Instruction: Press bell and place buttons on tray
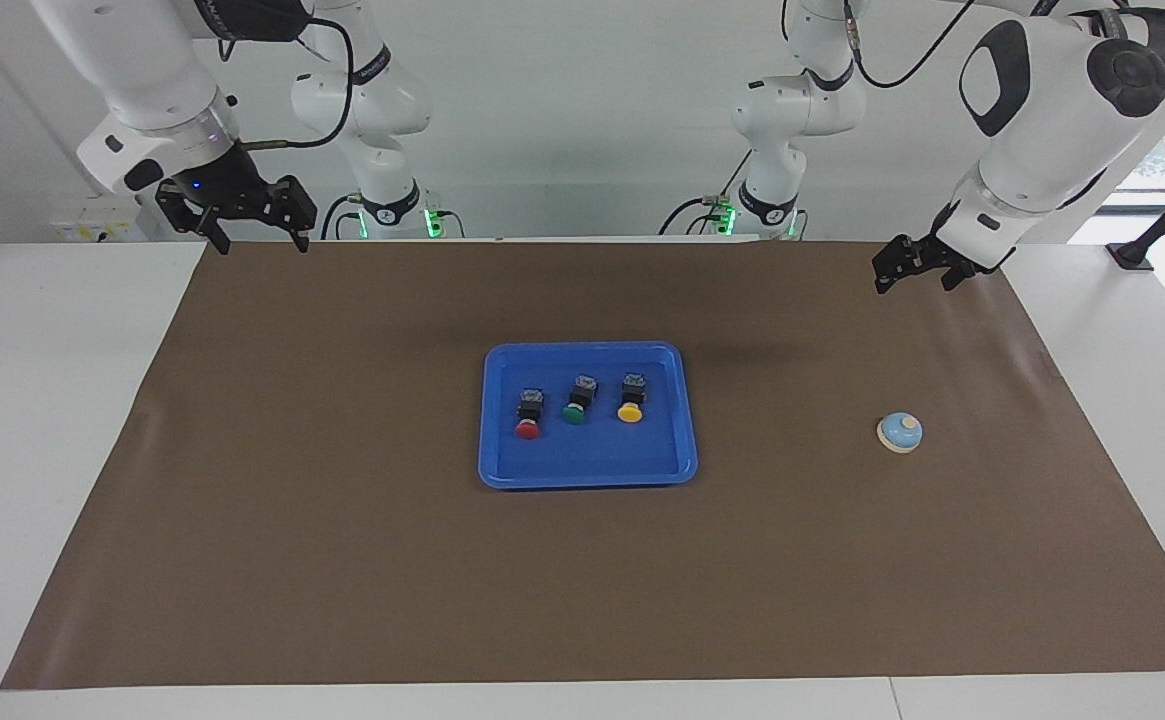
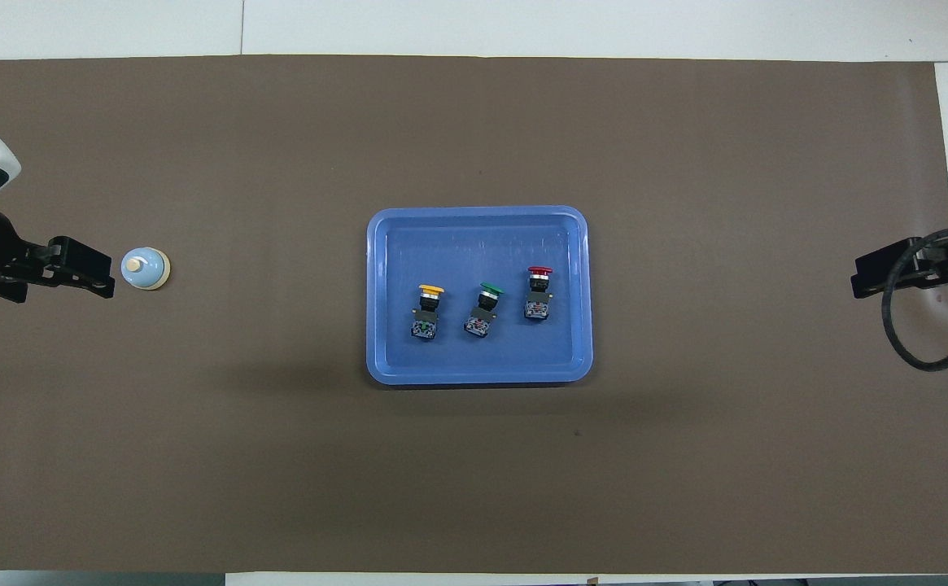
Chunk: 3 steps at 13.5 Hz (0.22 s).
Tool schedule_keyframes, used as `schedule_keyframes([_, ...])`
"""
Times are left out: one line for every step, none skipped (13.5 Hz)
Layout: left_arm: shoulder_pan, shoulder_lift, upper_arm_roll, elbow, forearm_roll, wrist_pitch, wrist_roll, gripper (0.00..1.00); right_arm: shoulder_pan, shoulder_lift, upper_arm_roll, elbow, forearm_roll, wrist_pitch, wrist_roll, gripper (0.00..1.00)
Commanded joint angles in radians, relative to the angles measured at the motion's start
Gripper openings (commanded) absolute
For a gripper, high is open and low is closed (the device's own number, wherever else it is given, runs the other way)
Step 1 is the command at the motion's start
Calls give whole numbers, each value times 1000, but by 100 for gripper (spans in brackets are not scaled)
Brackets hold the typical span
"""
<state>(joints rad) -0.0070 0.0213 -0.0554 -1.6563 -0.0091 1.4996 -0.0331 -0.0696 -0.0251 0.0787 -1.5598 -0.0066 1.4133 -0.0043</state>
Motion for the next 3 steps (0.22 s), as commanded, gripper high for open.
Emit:
schedule_keyframes([-8,-20,9,-10,3,14,5,100,-16,-3,9,-3,17,-4,-25,100])
schedule_keyframes([-10,-20,9,-11,3,16,2,100,-16,-3,9,-3,17,-4,-25,100])
schedule_keyframes([-11,-20,9,-11,3,16,1,100,-16,-3,9,-3,16,-4,-25,100])
